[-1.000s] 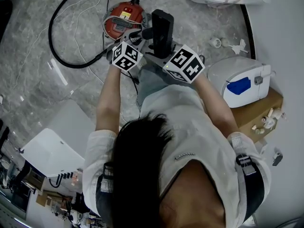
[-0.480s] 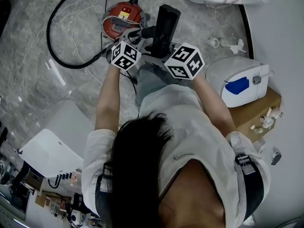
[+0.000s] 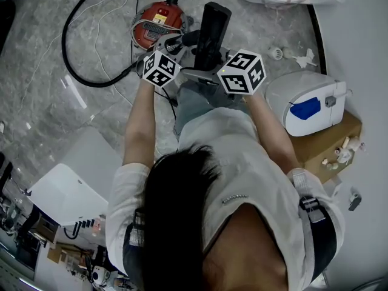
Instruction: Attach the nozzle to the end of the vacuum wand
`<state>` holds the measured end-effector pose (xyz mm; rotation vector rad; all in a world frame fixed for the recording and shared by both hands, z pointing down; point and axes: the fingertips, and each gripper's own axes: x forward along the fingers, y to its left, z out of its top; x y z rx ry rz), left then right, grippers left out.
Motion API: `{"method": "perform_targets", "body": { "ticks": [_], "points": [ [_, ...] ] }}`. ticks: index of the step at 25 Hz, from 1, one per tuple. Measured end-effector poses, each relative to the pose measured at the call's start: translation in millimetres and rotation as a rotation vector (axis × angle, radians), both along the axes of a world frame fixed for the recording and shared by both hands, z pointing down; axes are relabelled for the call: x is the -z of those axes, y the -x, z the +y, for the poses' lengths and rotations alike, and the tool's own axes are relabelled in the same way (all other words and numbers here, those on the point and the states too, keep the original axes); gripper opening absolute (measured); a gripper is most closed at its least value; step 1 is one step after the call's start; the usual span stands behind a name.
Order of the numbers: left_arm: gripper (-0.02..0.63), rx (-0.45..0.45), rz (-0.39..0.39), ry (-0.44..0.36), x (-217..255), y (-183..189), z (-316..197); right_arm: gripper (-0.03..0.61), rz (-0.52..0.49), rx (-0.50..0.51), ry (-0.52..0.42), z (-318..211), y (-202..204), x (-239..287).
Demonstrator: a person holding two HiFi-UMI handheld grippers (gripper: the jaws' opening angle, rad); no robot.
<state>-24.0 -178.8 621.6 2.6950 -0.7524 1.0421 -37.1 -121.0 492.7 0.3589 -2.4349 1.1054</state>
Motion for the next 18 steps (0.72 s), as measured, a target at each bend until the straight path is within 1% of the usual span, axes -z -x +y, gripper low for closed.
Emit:
{"method": "perform_targets", "body": {
  "ticks": [5,9,12,16,18],
  "points": [
    [0.114,0.009,0.002,0.014,-6,-4,-1,0.345,0.0,-0.027,-0.044,-10,-8,2],
    [0.114,0.001,-0.013,0.028,-11,-5,-1,0.362,-0.017,-0.065,-0.069,-16,-14,4],
    [0.114,0.013,-0.017,0.025,-12,-6,-1,0.38,-0.001,-0.09,-0.098,-17,-21,2],
    [0.115,0.05,-0.002,0.05,-16,-6,-3,0.385,-0.018,-0.111,-0.098,-15,-24,3],
    [0.117,0.055,-0.004,0.055,-18,-6,-2,0.385,-0.016,-0.114,-0.104,-15,-25,3]
  ]
}}
